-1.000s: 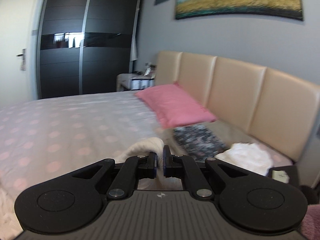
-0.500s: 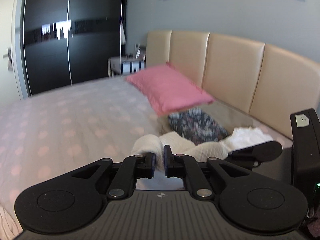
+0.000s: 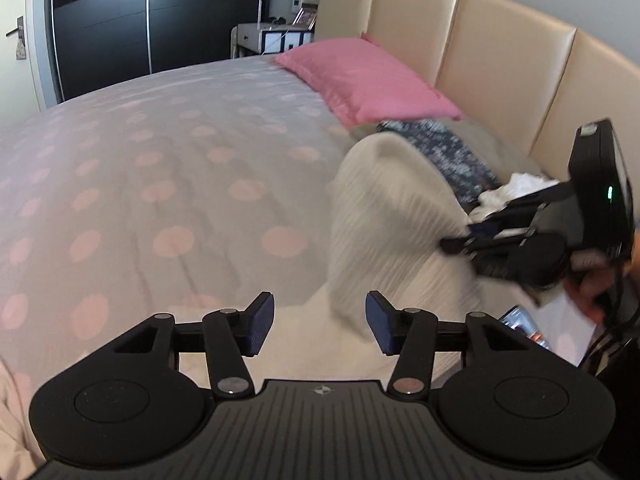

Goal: Fold clothes

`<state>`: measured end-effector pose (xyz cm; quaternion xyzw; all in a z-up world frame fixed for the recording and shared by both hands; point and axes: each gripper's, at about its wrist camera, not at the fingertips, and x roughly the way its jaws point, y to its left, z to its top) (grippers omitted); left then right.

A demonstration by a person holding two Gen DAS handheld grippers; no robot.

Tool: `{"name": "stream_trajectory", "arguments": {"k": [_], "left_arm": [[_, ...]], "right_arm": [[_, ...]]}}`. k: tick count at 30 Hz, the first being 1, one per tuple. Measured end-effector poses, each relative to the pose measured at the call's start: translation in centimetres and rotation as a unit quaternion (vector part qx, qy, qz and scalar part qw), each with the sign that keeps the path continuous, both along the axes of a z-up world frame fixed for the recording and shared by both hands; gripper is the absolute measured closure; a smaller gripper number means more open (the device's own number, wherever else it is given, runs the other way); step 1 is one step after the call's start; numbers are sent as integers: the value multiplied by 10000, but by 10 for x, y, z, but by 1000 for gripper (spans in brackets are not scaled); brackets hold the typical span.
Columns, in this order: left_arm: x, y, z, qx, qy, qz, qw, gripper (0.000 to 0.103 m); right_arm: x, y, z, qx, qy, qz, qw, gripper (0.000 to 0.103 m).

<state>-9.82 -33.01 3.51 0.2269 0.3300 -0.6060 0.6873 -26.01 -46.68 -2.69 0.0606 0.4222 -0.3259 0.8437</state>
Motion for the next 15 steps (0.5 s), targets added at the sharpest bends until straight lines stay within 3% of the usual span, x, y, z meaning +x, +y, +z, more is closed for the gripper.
{"name": "stream_trajectory", "arguments": {"k": [5,7,10,15], "left_arm": [[22,14,-24,373,-194,208,9989,54],[28,21,-31,466,-277,244,9982,54],[35,32,-41,538,-410,283,9973,53],[42,49,-63,802,-698,318,9938,53]], "right_arm": [[-15,-13,3,-26,-291,-344,9990,57],[-20,-17,5,-36,-408,-479,9980,43],[-21,-10,5,-72,-616,-282,9977,38],[-7,8,-13,-301,-490,209,9981,34]]}}
